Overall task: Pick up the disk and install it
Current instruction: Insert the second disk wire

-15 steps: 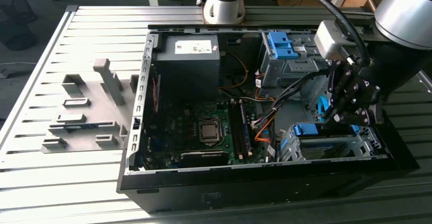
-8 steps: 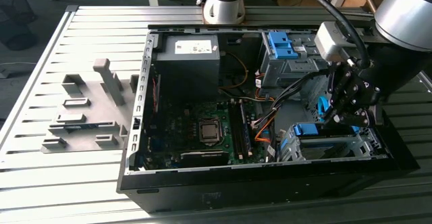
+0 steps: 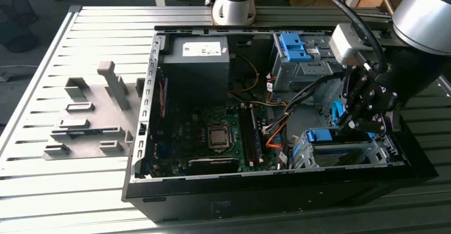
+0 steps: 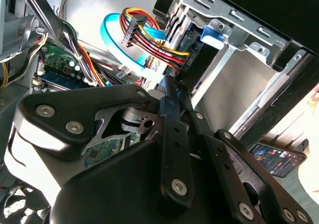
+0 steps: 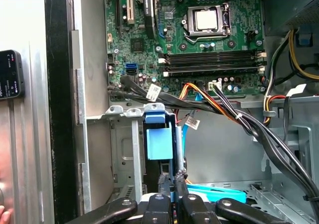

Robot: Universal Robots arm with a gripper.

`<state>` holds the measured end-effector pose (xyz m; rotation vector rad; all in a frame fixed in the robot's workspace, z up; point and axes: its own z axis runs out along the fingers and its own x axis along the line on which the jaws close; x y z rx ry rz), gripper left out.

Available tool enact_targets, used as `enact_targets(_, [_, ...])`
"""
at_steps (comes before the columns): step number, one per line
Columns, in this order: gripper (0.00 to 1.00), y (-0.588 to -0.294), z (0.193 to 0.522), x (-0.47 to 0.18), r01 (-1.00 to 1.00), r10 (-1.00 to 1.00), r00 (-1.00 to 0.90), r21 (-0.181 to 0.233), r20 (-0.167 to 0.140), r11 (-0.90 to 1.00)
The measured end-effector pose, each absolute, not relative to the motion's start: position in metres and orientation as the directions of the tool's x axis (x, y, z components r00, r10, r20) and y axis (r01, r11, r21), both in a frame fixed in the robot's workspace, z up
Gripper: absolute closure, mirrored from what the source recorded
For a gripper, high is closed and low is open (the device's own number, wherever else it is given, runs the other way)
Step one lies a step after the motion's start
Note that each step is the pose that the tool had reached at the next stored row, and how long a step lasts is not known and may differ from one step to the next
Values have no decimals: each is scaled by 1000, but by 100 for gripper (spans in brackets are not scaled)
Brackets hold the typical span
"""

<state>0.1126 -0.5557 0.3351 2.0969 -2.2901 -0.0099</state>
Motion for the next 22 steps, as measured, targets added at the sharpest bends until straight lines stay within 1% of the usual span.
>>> enact_targets(17, [84,-559,330,113,-996,-996,-88,32,15,88])
enact_targets(20, [83,-559,333,113,-996,-996,-88,32,14,89])
enact_targets(21, [77,-559,336,113,-996,-996,-88,32,14,89])
enact_targets(22, [77,-559,340,113,-996,-996,-88,32,13,88])
